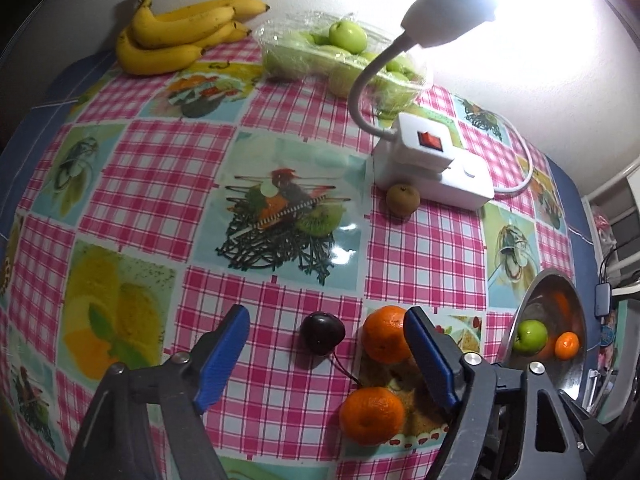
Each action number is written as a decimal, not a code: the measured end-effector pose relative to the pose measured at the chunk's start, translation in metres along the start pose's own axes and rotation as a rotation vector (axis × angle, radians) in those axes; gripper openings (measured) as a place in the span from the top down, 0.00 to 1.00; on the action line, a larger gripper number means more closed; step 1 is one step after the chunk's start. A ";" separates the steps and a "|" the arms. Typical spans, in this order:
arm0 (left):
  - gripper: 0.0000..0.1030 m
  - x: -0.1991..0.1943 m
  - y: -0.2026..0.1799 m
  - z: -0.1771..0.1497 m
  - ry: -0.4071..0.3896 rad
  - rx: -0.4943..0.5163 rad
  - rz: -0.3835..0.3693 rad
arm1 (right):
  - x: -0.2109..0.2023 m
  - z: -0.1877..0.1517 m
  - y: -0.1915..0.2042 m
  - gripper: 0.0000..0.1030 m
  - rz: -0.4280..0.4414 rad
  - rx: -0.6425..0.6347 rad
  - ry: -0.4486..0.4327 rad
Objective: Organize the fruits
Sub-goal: 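Grasp the large green mango with the right tool while the left tool grasps a dark plum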
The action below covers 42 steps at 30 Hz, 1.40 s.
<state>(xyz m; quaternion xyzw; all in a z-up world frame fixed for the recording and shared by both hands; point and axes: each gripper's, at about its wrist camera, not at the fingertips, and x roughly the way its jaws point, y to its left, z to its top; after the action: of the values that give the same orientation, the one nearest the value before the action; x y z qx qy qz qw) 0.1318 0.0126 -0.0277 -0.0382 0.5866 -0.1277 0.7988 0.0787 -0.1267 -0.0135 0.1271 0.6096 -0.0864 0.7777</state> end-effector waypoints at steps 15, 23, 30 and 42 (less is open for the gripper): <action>0.60 0.020 0.014 -0.009 0.059 -0.039 -0.047 | 0.002 0.000 0.001 0.49 -0.008 -0.007 0.006; 0.74 0.023 0.008 -0.010 0.058 -0.039 -0.062 | 0.001 0.000 -0.001 0.51 -0.001 0.001 0.006; 0.74 0.011 0.009 -0.006 0.030 -0.044 -0.063 | -0.002 -0.001 -0.001 0.57 0.003 0.009 -0.001; 0.74 -0.007 0.011 -0.005 -0.003 -0.051 -0.049 | -0.018 -0.001 -0.007 0.69 0.091 0.016 -0.004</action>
<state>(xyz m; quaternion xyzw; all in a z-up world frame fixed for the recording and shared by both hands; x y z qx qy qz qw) 0.1267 0.0255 -0.0246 -0.0731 0.5873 -0.1319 0.7952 0.0715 -0.1332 0.0030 0.1607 0.6008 -0.0558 0.7810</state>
